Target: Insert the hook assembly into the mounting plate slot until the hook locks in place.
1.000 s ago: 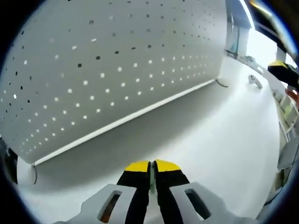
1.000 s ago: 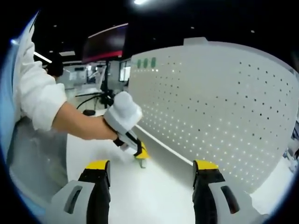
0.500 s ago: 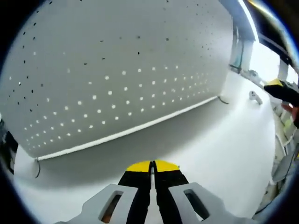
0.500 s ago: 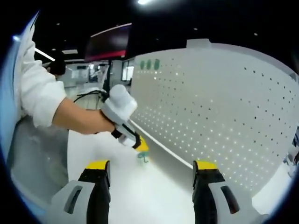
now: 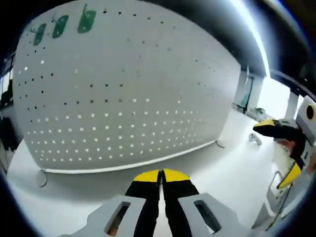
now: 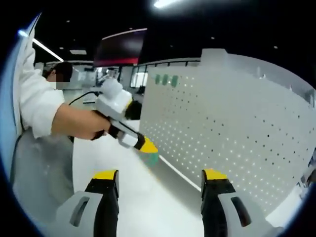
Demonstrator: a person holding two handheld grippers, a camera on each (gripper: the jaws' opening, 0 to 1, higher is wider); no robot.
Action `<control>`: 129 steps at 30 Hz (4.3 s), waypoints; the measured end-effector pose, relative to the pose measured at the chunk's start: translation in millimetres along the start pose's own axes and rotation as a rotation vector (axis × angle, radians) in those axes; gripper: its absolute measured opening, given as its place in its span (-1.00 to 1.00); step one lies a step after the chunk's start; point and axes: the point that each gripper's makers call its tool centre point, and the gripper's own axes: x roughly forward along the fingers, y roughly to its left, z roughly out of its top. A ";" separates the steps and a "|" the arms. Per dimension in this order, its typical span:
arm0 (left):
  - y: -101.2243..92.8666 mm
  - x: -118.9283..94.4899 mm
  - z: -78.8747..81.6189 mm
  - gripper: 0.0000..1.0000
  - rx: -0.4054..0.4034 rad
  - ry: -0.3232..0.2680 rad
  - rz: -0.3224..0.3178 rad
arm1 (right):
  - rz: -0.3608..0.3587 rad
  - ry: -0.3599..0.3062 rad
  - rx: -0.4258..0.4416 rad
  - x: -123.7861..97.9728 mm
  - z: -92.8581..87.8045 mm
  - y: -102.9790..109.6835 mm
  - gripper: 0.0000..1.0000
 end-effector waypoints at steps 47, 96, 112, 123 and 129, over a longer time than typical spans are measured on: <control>-45.1 -122.9 53.8 -0.98 -0.182 -0.252 -0.294 | -0.061 -0.058 -0.012 47.9 78.7 77.1 -0.89; -36.1 -99.2 5.2 -0.98 -0.116 -0.097 -0.287 | -0.194 -0.024 0.057 29.3 51.2 39.9 -0.91; -25.6 -70.6 -37.9 -0.84 0.064 0.054 -0.247 | -0.189 -0.015 0.065 15.1 40.8 29.6 -0.90; -23.5 -37.2 -101.6 -0.84 0.195 0.236 -0.264 | -0.186 -0.002 0.071 3.1 29.4 17.3 -0.90; -27.1 -20.8 -121.9 -0.82 0.299 0.271 -0.271 | -0.183 0.008 0.075 -0.8 22.5 12.5 -0.90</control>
